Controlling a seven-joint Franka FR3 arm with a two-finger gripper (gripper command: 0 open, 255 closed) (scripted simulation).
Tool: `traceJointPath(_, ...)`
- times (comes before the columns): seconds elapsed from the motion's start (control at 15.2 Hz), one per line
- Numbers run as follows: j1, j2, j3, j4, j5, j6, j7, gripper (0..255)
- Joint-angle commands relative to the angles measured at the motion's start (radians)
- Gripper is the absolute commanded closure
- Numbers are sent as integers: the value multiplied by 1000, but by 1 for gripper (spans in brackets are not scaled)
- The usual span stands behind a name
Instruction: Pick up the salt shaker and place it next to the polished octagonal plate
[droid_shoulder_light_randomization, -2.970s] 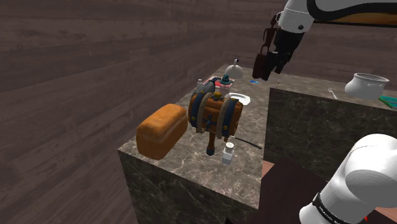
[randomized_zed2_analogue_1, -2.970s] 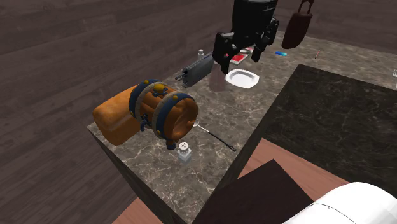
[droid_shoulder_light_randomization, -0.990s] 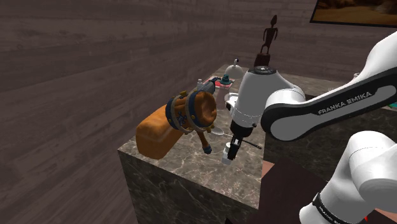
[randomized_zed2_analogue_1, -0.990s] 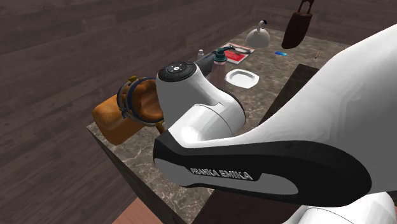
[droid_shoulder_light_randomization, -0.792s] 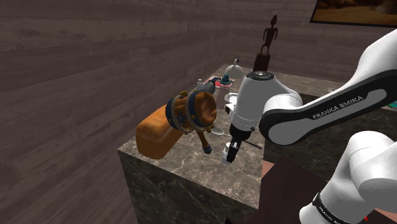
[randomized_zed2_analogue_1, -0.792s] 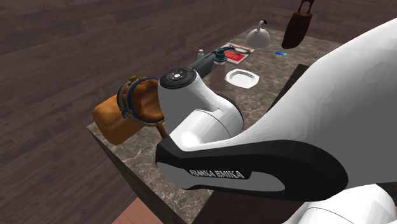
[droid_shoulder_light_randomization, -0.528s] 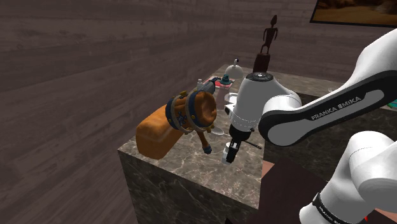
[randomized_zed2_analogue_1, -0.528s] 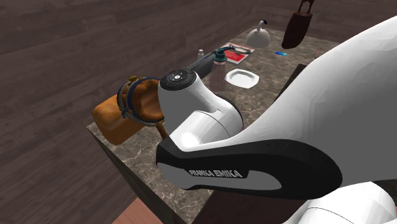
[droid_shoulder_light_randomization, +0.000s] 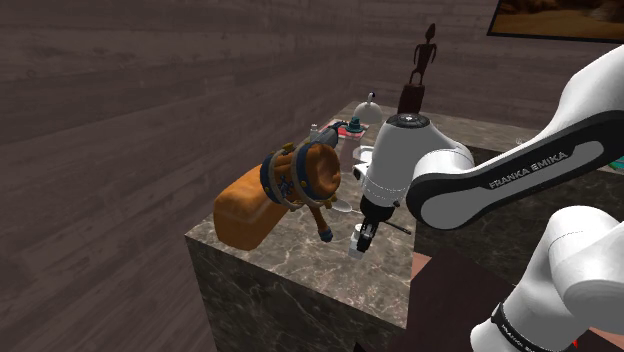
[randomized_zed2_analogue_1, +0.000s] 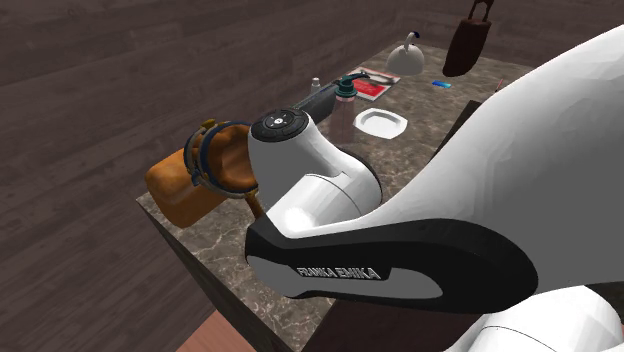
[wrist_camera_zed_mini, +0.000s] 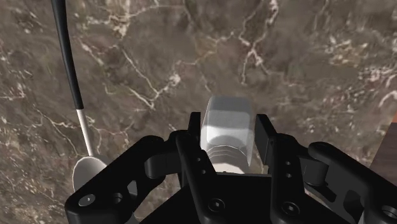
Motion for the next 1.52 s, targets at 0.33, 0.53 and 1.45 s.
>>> traceJointPath(0.33,2,-12,-3,6,3,-18,-3,255)
traceJointPath(0.53,7,-46,-9,25,9,-72,-12,255)
traceJointPath(1.45,18,-160,-33,145,21,-305,-42,255)
